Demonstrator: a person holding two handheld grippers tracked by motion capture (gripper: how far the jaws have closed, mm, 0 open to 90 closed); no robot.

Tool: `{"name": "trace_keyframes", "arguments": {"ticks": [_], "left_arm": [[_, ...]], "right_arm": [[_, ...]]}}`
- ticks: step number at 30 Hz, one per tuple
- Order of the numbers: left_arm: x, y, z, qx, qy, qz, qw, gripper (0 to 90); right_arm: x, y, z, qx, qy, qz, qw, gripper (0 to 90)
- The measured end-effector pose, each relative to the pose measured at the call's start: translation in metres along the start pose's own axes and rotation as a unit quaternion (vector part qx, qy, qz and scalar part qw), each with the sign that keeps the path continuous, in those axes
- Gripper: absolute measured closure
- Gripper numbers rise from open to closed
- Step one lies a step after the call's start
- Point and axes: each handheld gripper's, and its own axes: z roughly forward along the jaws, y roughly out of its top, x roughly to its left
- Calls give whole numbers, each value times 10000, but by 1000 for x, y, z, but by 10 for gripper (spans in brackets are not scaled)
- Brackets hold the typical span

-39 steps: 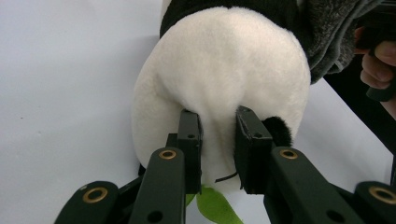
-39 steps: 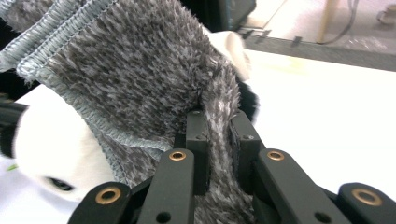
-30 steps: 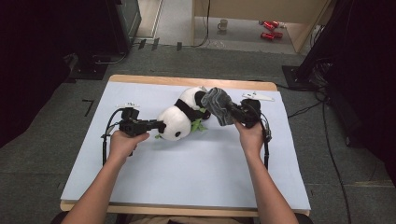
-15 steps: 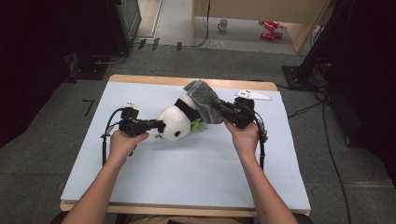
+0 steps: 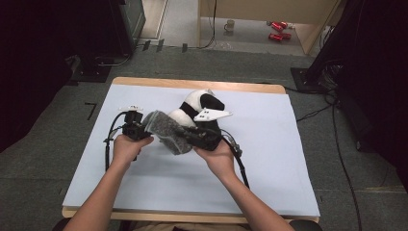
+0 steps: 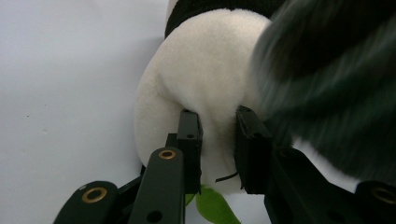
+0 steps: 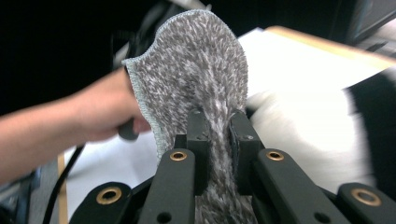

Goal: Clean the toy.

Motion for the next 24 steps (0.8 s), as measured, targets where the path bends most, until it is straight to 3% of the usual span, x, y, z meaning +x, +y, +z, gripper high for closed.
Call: {"name": "trace_keyframes", "arguments": {"ticks": [4,7,11,15,19,24], "left_arm": [[0,0,0,28,-14,34,10000,745],[0,0,0,28,-37,34,10000,745],[0,0,1,26,-41,35,10000,744],[0,0,0,18,-44,41,10000,744],[0,0,1,-15,-40,5,10000,744],[0,0,0,8,-32,33,10000,744]], "right_arm": [[-9,-12,12,171,-221,42,9996,821],[-26,-16,11,196,-614,99,9979,822],[-46,-17,3,148,-934,260,9952,823],[-64,-16,-12,100,-1410,315,9895,824],[-81,-15,-28,-48,-1554,494,9866,823],[-96,-13,-45,-207,-1891,624,9798,824]]}}
